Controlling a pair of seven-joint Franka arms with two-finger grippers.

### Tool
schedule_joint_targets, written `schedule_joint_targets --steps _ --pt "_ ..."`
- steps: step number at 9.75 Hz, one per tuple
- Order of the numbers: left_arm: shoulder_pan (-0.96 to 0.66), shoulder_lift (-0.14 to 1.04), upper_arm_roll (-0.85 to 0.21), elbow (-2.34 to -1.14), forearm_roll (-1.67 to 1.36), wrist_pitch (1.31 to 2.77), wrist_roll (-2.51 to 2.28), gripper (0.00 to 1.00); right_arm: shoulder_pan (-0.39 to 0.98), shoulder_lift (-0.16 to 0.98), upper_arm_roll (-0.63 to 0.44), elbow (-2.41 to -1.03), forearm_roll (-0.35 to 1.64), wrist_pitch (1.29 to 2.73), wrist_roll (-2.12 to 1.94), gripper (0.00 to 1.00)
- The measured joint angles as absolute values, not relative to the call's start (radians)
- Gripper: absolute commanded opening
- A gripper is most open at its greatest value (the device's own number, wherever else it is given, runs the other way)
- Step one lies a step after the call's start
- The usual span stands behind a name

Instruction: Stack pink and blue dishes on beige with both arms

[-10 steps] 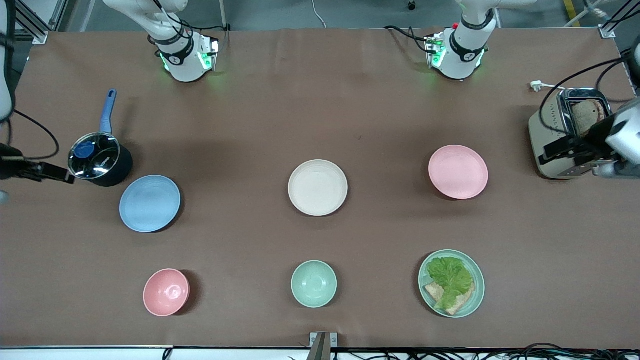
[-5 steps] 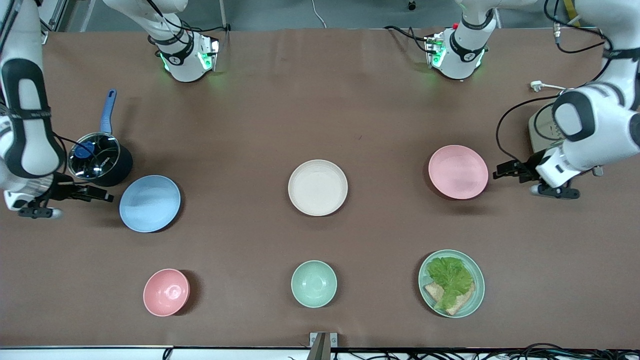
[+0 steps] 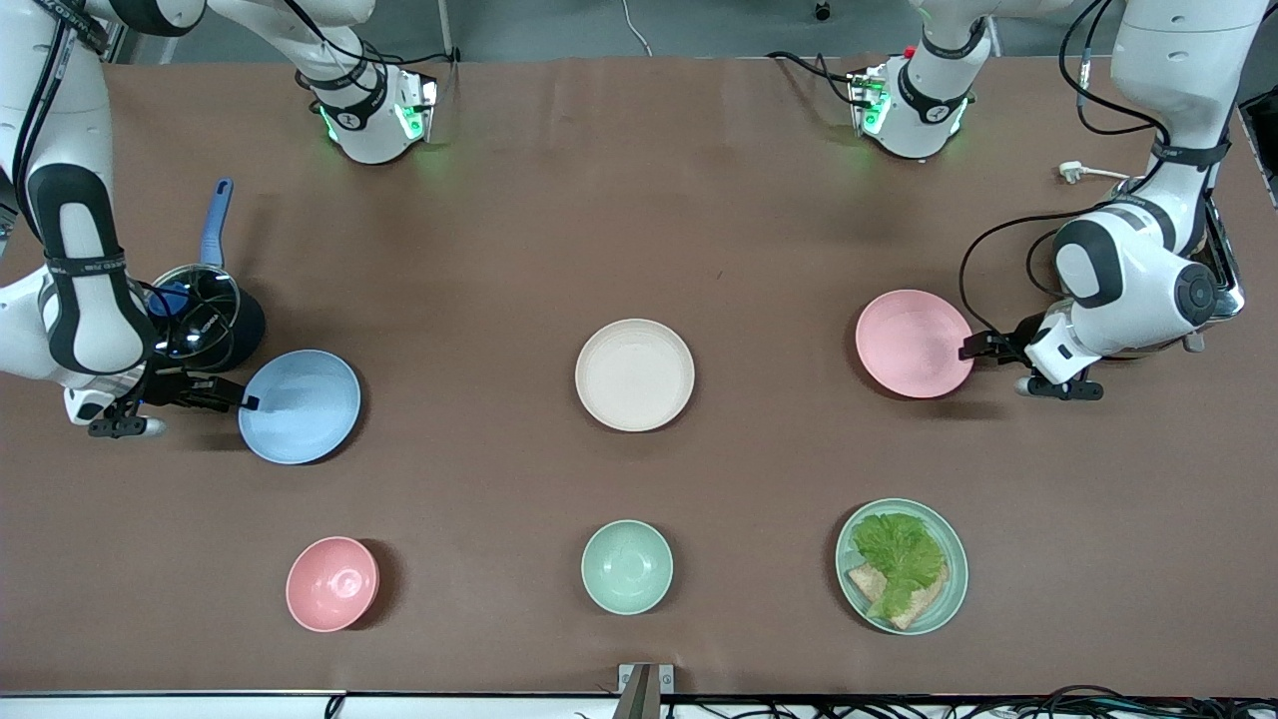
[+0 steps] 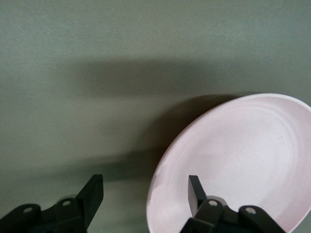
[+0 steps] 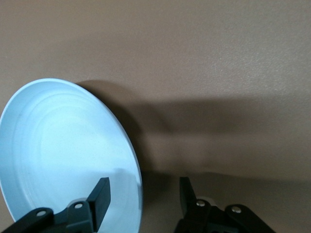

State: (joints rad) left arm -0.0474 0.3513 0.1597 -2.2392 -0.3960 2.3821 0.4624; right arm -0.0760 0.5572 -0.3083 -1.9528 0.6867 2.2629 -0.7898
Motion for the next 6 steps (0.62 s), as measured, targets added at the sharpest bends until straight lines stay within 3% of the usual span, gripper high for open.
schedule_joint_targets --steps 1,3,4,6 --pt "-0.052 0.358 0.158 -2.24 -0.41 2.382 0.463 0.22 -0.075 0.557 -0.307 -1.957 0.693 2.263 -0.791 0.46" --pt "-0.054 0.366 0.158 -2.241 -0.419 2.382 0.463 0.11 -0.075 0.561 -0.306 -1.962 0.713 2.26 -0.793 0.01" --pt "-0.054 0.368 0.158 -2.241 -0.428 2.382 0.463 0.03 -0.075 0.562 -0.306 -1.963 0.727 2.257 -0.793 0.01" --pt "-0.054 0.362 0.155 -2.238 -0.436 2.383 0.478 0.0 -0.075 0.562 -0.308 -1.956 0.734 2.232 -0.789 0.01"
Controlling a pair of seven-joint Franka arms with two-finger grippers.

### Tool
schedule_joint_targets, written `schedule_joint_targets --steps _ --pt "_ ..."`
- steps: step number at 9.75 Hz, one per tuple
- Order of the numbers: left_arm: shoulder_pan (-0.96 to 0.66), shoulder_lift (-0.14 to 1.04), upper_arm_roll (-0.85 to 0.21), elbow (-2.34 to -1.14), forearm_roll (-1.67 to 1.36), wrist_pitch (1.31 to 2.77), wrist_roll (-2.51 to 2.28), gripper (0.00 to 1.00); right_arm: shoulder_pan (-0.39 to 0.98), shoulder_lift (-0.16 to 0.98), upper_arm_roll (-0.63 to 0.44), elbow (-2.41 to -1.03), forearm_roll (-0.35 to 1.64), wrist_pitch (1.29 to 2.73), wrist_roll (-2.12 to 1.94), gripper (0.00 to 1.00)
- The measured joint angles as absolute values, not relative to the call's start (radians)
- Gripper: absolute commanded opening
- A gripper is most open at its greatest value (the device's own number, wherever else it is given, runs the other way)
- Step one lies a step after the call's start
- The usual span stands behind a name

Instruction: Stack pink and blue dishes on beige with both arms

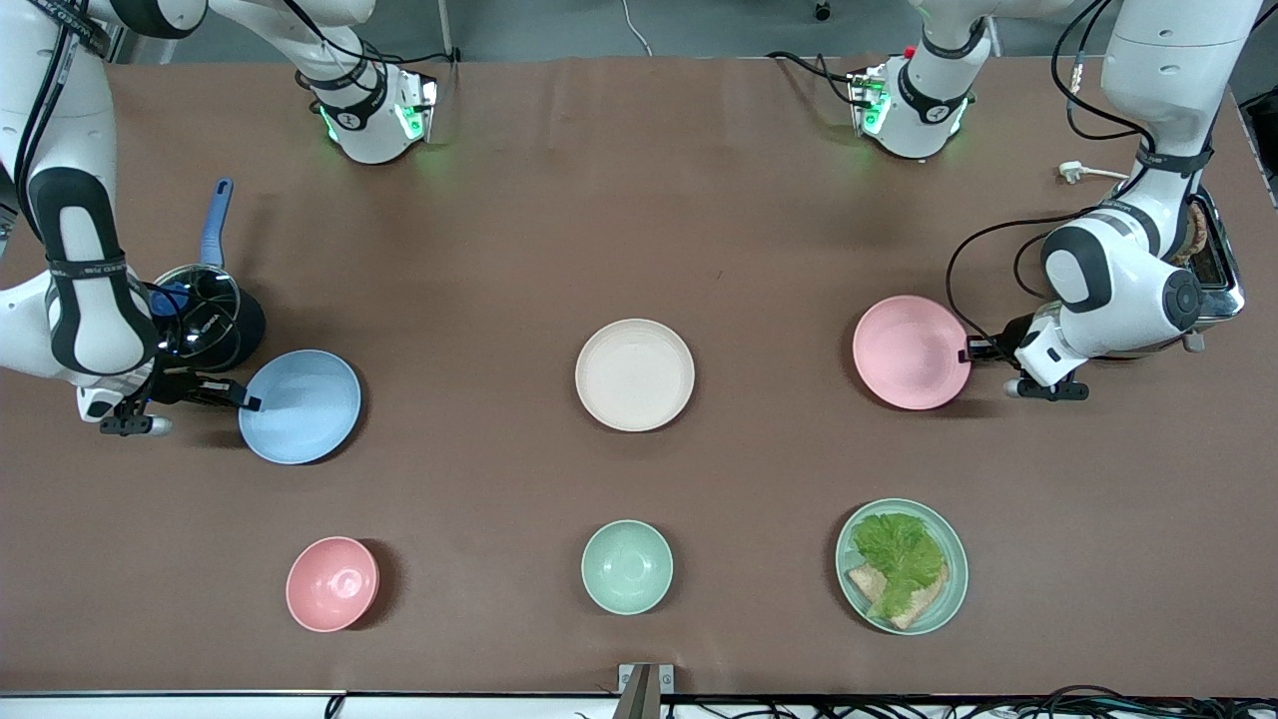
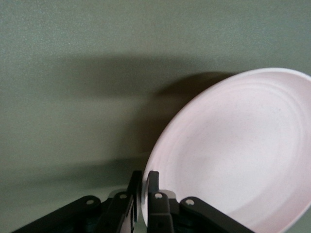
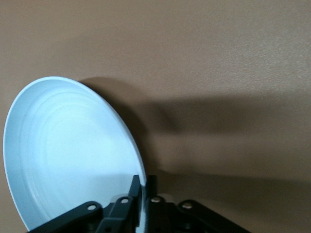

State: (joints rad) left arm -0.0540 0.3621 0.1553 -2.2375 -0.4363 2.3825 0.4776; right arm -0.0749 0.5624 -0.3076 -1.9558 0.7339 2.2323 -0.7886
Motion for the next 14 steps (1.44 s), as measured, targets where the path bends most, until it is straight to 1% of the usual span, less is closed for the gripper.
schedule_joint_targets --steps 2,3,4,5,6,8,10,11,13,14 --pt "-0.052 0.287 0.125 -2.219 -0.441 2.343 0.491 0.0 -0.074 0.559 -0.317 -1.919 0.726 2.159 -0.752 0.01" --pt "-0.05 0.232 0.084 -2.209 -0.442 2.311 0.475 0.0 -0.074 0.549 -0.327 -1.886 0.696 2.096 -0.695 0.01" --pt "-0.049 0.19 0.02 -2.205 -0.442 2.299 0.429 0.0 -0.072 0.517 -0.33 -1.851 0.623 2.049 -0.602 0.01" --pt "-0.05 0.178 -0.06 -2.197 -0.442 2.299 0.347 0.0 -0.062 0.463 -0.325 -1.825 0.535 2.016 -0.496 0.01" --pt "-0.051 0.193 -0.147 -2.181 -0.437 2.305 0.229 0.0 -0.049 0.404 -0.311 -1.8 0.47 1.966 -0.404 0.01" --pt "-0.055 0.274 -0.327 -2.126 -0.36 2.378 -0.066 0.0 -0.032 0.315 -0.259 -1.739 0.43 1.837 -0.23 0.01" --pt "-0.057 0.387 -0.465 -2.072 -0.223 2.482 -0.347 0.0 -0.028 0.26 -0.155 -1.73 0.425 1.813 -0.062 0.01" --pt "-0.061 0.445 -0.514 -2.043 -0.127 2.52 -0.486 0.0 -0.025 0.249 -0.101 -1.73 0.424 1.815 0.005 0.01" --pt "-0.068 0.556 -0.585 -1.972 0.076 2.541 -0.738 0.01 -0.017 0.239 0.014 -1.734 0.416 1.829 0.16 0.01" --pt "-0.077 0.606 -0.611 -1.931 0.177 2.543 -0.854 0.06 -0.013 0.232 0.084 -1.747 0.398 1.852 0.239 0.01"
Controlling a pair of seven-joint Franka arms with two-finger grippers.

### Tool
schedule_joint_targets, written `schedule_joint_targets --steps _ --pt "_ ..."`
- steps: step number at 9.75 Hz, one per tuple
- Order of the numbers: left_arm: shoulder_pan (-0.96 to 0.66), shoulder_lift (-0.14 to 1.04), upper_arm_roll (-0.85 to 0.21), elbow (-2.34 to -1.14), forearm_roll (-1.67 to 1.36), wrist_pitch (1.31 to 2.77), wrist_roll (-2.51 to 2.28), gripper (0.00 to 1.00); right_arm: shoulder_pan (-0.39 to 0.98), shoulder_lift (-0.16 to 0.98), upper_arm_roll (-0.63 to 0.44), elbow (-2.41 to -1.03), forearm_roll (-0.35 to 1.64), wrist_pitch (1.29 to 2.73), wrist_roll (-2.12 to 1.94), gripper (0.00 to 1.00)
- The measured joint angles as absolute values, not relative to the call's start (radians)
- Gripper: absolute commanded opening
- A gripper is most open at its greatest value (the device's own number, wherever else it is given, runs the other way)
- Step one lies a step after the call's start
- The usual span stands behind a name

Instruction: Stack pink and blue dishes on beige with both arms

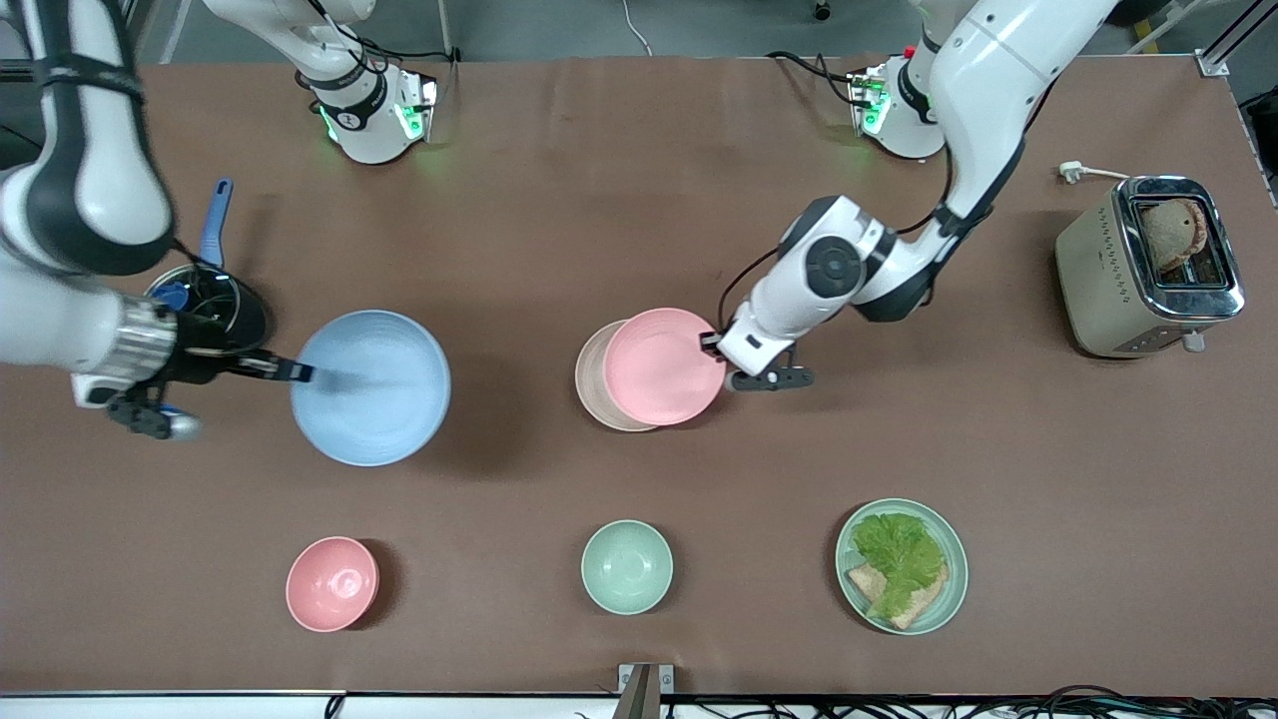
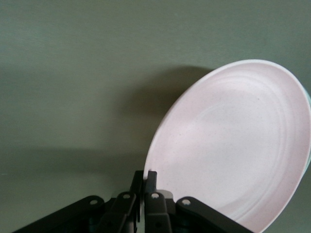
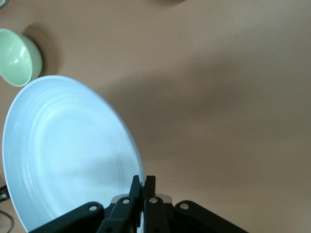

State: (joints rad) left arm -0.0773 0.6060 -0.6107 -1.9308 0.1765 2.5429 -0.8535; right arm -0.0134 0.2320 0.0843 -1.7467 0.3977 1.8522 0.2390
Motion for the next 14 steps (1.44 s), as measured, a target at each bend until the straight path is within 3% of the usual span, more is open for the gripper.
schedule_joint_targets --steps 1,2,5,8,11,14 --pt "-0.09 0.648 -0.626 -1.895 0.26 2.544 -0.949 0.45 -0.009 0.223 0.151 -1.769 0.382 1.876 0.311 0.01" --pt "-0.1 0.676 -0.639 -1.87 0.307 2.544 -1.018 0.99 -0.006 0.216 0.208 -1.801 0.374 1.914 0.365 0.01" --pt "-0.098 0.666 -0.647 -1.844 0.329 2.522 -1.045 1.0 -0.005 0.216 0.337 -1.954 0.371 2.128 0.422 0.01" --pt "-0.063 0.512 -0.603 -1.833 0.334 2.265 -0.903 1.0 -0.004 0.243 0.446 -2.044 0.371 2.317 0.494 0.02" --pt "-0.047 0.33 -0.482 -1.831 0.282 2.155 -0.683 1.0 0.042 0.392 0.523 -2.053 0.371 2.565 0.554 0.04" --pt "-0.042 0.161 -0.313 -1.803 0.144 2.024 -0.365 1.0 0.09 0.496 0.526 -2.052 0.371 2.684 0.566 0.05"
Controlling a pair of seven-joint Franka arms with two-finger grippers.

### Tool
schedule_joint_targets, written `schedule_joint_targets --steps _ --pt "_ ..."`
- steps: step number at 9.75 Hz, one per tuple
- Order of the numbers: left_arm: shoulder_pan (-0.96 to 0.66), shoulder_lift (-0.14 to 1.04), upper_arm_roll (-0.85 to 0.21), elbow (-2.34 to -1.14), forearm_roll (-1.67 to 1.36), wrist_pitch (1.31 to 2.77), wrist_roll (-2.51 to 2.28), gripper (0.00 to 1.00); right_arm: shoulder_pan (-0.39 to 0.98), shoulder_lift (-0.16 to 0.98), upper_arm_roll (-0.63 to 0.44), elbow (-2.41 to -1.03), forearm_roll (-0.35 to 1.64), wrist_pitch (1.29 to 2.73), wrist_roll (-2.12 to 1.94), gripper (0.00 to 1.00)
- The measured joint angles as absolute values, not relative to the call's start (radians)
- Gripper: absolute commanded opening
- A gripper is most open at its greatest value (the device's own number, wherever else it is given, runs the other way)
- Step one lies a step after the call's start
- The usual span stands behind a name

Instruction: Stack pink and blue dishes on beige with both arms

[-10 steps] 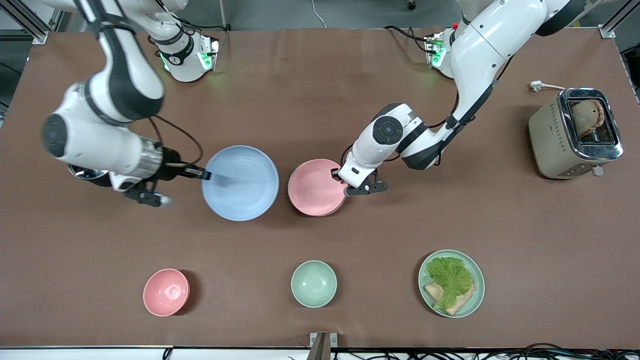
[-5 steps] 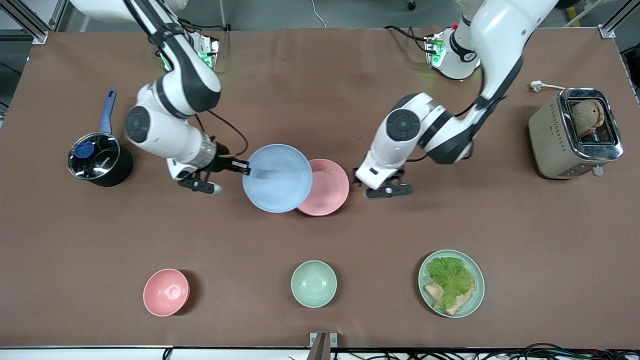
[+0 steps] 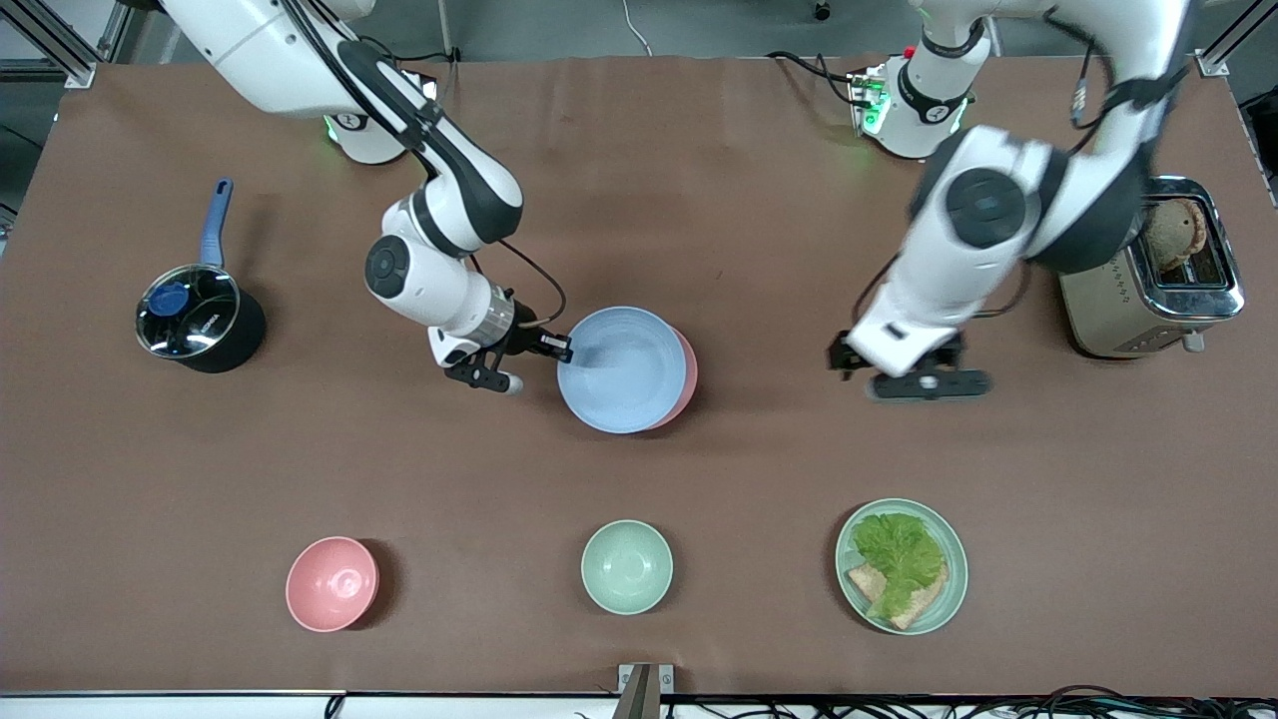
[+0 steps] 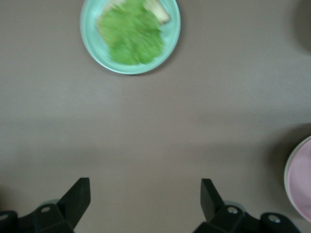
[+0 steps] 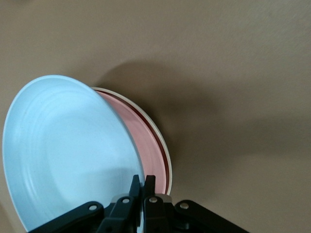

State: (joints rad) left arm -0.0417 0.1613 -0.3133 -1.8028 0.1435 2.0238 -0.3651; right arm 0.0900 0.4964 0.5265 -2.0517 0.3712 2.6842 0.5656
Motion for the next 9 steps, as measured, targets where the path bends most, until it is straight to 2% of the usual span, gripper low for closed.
schedule_joint_targets --steps 3,4,6,9 --pt "-0.038 0.024 -0.164 -1.687 0.06 1.801 -0.14 1.0 0.109 0.523 0.528 -2.053 0.371 2.702 0.577 0.07" --pt "-0.038 -0.011 -0.136 -1.663 0.057 1.754 -0.116 1.0 0.111 0.53 0.528 -2.056 0.371 2.702 0.577 0.14" --pt "-0.038 -0.083 -0.101 -1.658 0.055 1.693 -0.105 1.0 0.111 0.535 0.525 -2.057 0.371 2.705 0.577 1.0" --pt "-0.033 -0.104 -0.048 -1.6 0.006 1.62 -0.078 1.0 0.102 0.517 0.524 -2.048 0.37 2.698 0.576 1.0"
